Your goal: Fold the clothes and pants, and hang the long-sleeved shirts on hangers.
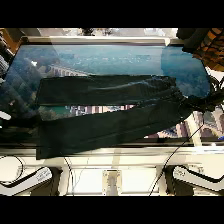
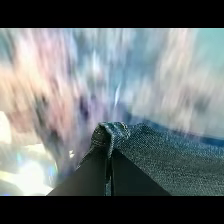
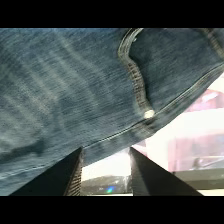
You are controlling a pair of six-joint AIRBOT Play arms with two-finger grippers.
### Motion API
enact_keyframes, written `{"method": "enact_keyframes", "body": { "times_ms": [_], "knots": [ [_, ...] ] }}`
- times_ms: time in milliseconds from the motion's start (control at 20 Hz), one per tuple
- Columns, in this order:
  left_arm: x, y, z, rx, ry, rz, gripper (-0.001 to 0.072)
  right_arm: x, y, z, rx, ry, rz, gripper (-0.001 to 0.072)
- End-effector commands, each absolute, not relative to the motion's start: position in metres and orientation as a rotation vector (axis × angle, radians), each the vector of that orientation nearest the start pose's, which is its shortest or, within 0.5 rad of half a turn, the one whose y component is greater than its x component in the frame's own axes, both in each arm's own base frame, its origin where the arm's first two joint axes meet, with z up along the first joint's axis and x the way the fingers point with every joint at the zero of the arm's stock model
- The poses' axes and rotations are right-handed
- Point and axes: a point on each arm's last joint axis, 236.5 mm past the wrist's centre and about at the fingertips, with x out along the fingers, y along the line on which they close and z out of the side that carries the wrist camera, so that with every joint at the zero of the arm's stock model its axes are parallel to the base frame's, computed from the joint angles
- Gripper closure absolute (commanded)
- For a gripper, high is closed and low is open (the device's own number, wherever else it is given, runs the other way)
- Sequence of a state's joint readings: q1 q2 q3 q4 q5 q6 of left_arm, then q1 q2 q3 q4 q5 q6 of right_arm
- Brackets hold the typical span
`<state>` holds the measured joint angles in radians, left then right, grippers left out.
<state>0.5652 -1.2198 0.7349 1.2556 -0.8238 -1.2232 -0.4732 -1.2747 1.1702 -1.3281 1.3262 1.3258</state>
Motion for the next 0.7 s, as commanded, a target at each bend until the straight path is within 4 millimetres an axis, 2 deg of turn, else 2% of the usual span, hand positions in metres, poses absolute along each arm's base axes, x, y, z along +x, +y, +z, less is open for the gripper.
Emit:
{"method": "enact_keyframes", "body": {
  "times_ms": [0,150,250,300,400,450,650],
  "knots": [
    [0.357,0.171,-0.030,-0.314,1.032,0.283,0.0685,0.345,-0.119,0.013,0.315,1.287,-0.101,0.0384],
    [0.398,0.195,0.038,-0.284,0.881,0.308,0.0684,0.354,-0.125,0.015,0.304,1.244,-0.117,0.0384],
    [0.408,0.200,0.055,-0.280,0.856,0.308,0.0682,0.357,-0.126,0.016,0.300,1.233,-0.122,0.0383],
    [0.408,0.199,0.056,-0.279,0.862,0.305,0.0663,0.358,-0.127,0.014,0.297,1.233,-0.123,0.0381],
    [0.403,0.199,0.052,-0.273,0.888,0.302,0.0482,0.355,-0.132,0.007,0.278,1.254,-0.128,0.0376],
    [0.398,0.199,0.049,-0.268,0.914,0.302,0.0455,0.353,-0.133,0.000,0.263,1.272,-0.126,0.0376],
    [0.358,0.207,0.028,-0.211,1.092,0.324,0.0454,0.336,-0.129,-0.033,0.223,1.361,-0.072,0.0365]
  ]
}}
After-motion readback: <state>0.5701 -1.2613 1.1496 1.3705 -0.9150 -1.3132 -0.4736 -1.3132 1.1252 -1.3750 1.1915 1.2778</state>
